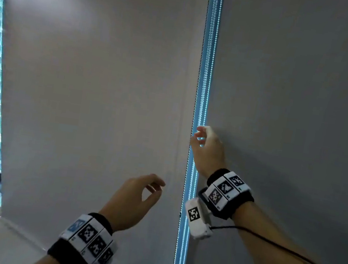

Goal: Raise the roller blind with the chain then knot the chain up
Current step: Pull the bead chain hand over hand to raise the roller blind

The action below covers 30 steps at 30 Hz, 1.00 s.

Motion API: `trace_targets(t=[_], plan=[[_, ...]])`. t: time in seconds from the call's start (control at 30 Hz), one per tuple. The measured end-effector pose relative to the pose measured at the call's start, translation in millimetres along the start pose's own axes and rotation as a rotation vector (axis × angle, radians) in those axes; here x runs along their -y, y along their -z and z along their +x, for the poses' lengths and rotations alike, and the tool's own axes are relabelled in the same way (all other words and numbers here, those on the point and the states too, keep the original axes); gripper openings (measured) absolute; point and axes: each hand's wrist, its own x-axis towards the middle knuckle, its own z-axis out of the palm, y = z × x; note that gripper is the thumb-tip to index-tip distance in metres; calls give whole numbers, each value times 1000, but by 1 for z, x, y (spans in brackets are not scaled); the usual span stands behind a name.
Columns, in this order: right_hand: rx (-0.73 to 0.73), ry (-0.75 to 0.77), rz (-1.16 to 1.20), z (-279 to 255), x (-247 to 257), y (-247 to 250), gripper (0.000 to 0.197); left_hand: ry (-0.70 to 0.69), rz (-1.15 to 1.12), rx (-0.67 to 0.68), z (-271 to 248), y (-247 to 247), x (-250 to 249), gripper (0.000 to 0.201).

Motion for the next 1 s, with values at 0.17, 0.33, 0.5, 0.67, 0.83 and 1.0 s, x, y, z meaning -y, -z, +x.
trace_targets(t=[0.17, 0.33, 0.5, 0.67, 0.83, 1.0], plan=[[77, 9, 170, 36, 21, -14, 26, -1, -11, -46, 17, -2, 5, 18], [148, 18, 529, 74, 49, -10, 18, 17, -40, -60, 26, -8, 12, 15], [26, 185, 447, 91, 47, -19, 43, 20, -72, -50, 31, -12, 21, 15], [3, 195, 530, 87, 41, -21, 43, 7, -75, -39, 41, -13, 26, 17], [122, 164, 646, 58, 32, -25, 40, -15, -182, -99, 74, 5, 15, 28], [149, 157, 514, 17, -1, -42, 44, -40, -372, -178, 123, 33, -13, 42]])
